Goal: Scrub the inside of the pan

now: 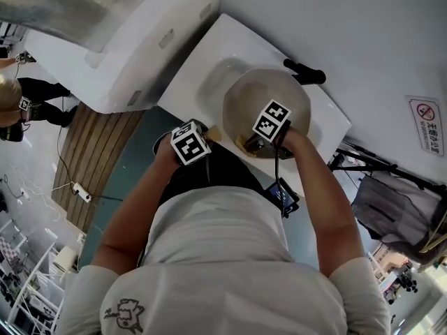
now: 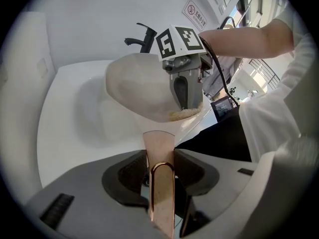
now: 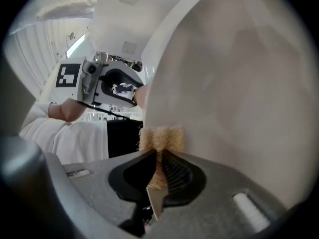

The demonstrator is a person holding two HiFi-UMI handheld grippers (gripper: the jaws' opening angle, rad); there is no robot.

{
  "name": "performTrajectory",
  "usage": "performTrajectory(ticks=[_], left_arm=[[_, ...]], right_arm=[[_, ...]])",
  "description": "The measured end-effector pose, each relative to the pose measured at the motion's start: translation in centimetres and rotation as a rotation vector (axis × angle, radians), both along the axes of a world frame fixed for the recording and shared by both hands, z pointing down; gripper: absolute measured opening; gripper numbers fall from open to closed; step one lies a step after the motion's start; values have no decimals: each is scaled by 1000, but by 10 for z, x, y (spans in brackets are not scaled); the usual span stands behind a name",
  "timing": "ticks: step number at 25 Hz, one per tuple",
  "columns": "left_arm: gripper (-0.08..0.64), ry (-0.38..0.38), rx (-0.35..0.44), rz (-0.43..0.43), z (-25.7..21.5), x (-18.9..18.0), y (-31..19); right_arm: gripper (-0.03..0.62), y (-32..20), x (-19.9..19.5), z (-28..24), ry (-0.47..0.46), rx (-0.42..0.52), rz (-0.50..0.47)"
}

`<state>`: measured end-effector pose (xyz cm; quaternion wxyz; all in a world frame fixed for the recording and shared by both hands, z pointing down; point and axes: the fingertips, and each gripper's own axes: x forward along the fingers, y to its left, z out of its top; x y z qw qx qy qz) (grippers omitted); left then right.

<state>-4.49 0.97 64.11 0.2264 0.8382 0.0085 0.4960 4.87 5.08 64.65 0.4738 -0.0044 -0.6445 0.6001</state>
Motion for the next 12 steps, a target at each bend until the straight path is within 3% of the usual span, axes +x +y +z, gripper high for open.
performTrajectory(ticks=[5, 12], left_arm=[[167, 9, 0, -1, -1, 0, 0], [167, 20, -2, 1, -3, 3, 0]], right_arm=[[41, 15, 25, -5, 89, -62, -170], [40, 29, 83, -9, 295, -132, -415]])
